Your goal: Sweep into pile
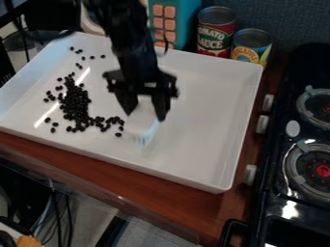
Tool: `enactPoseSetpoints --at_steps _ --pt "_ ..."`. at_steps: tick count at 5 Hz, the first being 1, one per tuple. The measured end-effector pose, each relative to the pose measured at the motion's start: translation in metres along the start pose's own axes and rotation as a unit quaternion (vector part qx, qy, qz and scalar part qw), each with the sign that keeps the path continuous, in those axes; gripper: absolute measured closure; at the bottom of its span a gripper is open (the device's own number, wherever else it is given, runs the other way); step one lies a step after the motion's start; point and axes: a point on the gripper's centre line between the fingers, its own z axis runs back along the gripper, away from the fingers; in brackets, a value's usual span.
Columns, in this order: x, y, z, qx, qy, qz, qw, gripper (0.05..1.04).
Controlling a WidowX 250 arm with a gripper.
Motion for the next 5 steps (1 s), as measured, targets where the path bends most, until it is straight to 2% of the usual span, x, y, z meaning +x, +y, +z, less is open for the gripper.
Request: enactPoseSetpoints --at_steps 1,2,3,4,5 --pt "-0.002 0.004 -0.022 0.022 -0.028 -0.077 0.9964 0.351" --pt "0.004 0.006 -0.025 0.031 -0.054 -0.100 0.9930 0.351" --pt "0.013 0.014 -0.025 0.030 -0.062 -0.101 0.9924 0.351" --pt "0.012 0.023 -0.023 0.030 -0.048 -0.093 0.9940 0.351" --pt "0.008 0.046 -0.019 0.039 -0.027 -0.071 0.9963 0.351"
